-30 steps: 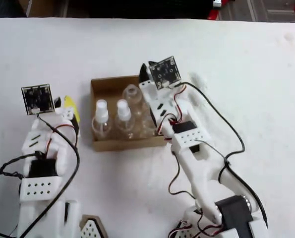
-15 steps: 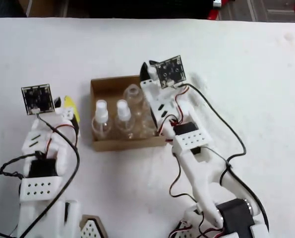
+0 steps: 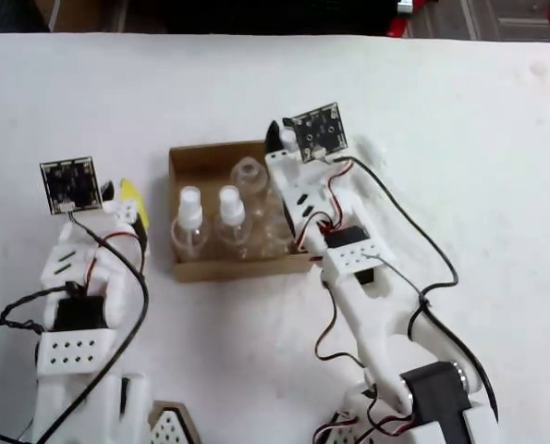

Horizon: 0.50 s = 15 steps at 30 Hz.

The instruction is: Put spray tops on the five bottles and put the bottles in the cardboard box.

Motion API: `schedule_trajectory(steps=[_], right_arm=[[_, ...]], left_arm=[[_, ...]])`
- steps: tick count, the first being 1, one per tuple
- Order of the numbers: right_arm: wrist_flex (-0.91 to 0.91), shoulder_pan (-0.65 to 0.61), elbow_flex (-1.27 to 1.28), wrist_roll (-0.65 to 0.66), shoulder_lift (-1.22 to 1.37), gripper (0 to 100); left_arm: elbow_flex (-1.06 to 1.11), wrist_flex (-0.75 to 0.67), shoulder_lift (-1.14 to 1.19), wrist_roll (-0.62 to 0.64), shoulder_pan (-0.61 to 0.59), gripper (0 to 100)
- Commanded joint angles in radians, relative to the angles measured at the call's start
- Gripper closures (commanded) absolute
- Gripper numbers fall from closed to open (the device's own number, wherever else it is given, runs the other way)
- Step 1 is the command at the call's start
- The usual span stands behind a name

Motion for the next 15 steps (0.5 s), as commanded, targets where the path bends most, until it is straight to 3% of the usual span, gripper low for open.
schedule_trajectory(steps=[1, 15], right_arm=[[-0.010, 0.016, -0.034, -0.002, -0.008, 98.1], [0.114, -0.005, -0.094, 0.066, 0.025, 98.2]], left_arm=[[-0.008, -0.032, 0.004, -0.012, 0.012, 93], [-0.008, -0.032, 0.004, -0.012, 0.012, 93]])
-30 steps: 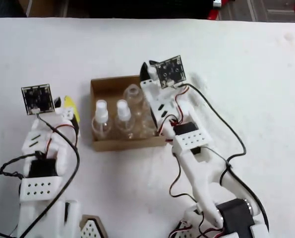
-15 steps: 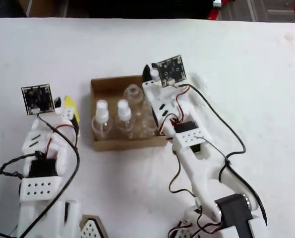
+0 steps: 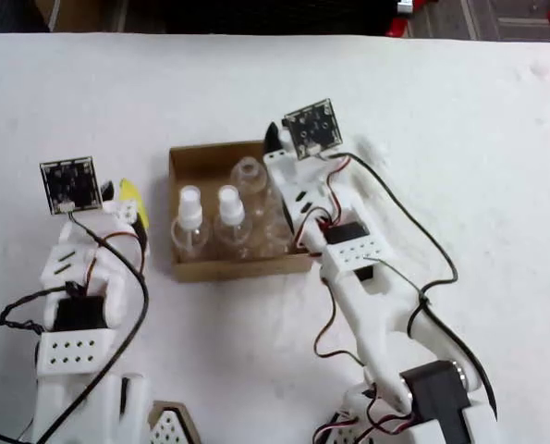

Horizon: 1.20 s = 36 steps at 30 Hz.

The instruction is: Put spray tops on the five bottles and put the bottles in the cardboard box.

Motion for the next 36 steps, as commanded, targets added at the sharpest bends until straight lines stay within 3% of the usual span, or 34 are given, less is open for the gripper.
schedule_trajectory(steps=[1, 15, 21, 25, 31, 36], right_arm=[[0.025, -0.005, -0.057, 0.020, 0.018, 98.2], [0.027, -0.007, -0.071, 0.021, 0.039, 97.5], [0.027, -0.010, -0.077, 0.021, 0.038, 84.5], [0.038, -0.010, -0.077, 0.021, -0.012, 82.8], [0.170, -0.010, -0.091, 0.020, -0.203, 82.6], [0.430, -0.004, -0.241, 0.020, -0.314, 82.5]], left_arm=[[-0.008, -0.032, 0.004, -0.012, 0.012, 93], [-0.008, -0.032, 0.004, -0.012, 0.012, 93], [-0.008, -0.032, 0.004, -0.012, 0.012, 93], [-0.008, -0.032, 0.004, -0.012, 0.012, 93], [-0.008, -0.032, 0.004, -0.012, 0.012, 93], [-0.008, -0.032, 0.004, -0.012, 0.012, 93]])
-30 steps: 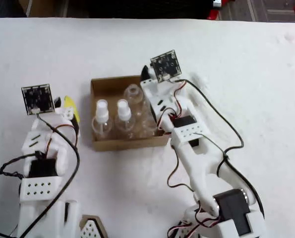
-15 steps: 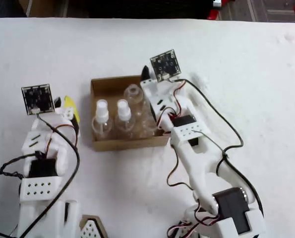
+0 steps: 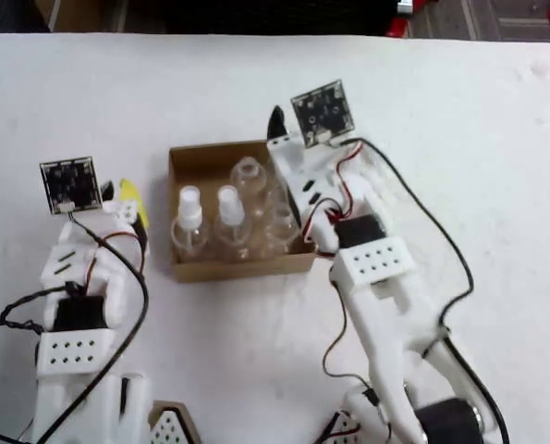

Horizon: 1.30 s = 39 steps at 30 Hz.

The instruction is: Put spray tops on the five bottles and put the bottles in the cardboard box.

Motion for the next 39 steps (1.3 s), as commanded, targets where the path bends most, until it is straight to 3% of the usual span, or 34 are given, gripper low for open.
schedule_trajectory(steps=[1, 8, 17, 24, 39], right_arm=[[0.189, -0.001, -0.164, 0.015, -0.087, 82.5], [0.561, 0.150, -0.568, 0.015, 0.001, 82.8], [0.895, 0.387, -1.033, 0.046, 0.449, 82.9], [1.000, 0.366, -1.332, 0.278, 0.863, 82.9], [1.116, 0.358, -1.970, 0.483, 1.543, 82.9]], left_arm=[[-0.008, -0.032, 0.004, -0.012, 0.012, 93], [-0.006, -0.032, 0.004, -0.012, 0.012, 93], [-0.003, -0.032, 0.004, -0.012, 0.012, 93], [-0.002, -0.032, 0.004, -0.012, 0.012, 93], [-0.002, -0.032, 0.004, -0.012, 0.013, 93]])
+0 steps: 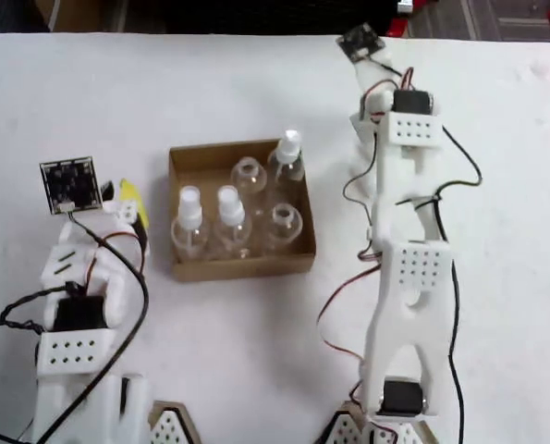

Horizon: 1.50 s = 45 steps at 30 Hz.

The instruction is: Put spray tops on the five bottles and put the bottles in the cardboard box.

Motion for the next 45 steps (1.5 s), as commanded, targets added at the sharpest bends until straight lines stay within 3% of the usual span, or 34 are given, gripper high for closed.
schedule_trajectory(steps=[1, 13, 18, 21, 27, 38, 45], right_arm=[[0.001, -0.013, -0.167, 0.051, 0.088, 82.9], [0.004, -0.012, -0.333, 0.115, 0.272, 83.7], [0.010, -0.018, -0.324, 0.209, 0.277, 97.5], [0.065, -0.019, -0.333, 0.281, 0.271, 97.4], [0.217, -0.007, -0.514, 0.272, 0.185, 98.2], [0.398, -0.018, -0.512, 0.028, -0.213, 98.2], [0.472, -0.122, -0.512, -0.153, -0.565, 98.2]], left_arm=[[-0.002, -0.032, 0.004, -0.012, 0.013, 93], [-0.002, -0.032, 0.004, -0.012, 0.013, 93], [-0.002, -0.032, 0.004, -0.012, 0.013, 93], [-0.002, -0.032, 0.004, -0.012, 0.013, 93], [-0.002, -0.032, 0.004, -0.012, 0.015, 93], [-0.003, -0.023, 0.004, -0.012, 0.015, 93], [-0.026, 0.021, -0.038, -0.011, 0.013, 86]])
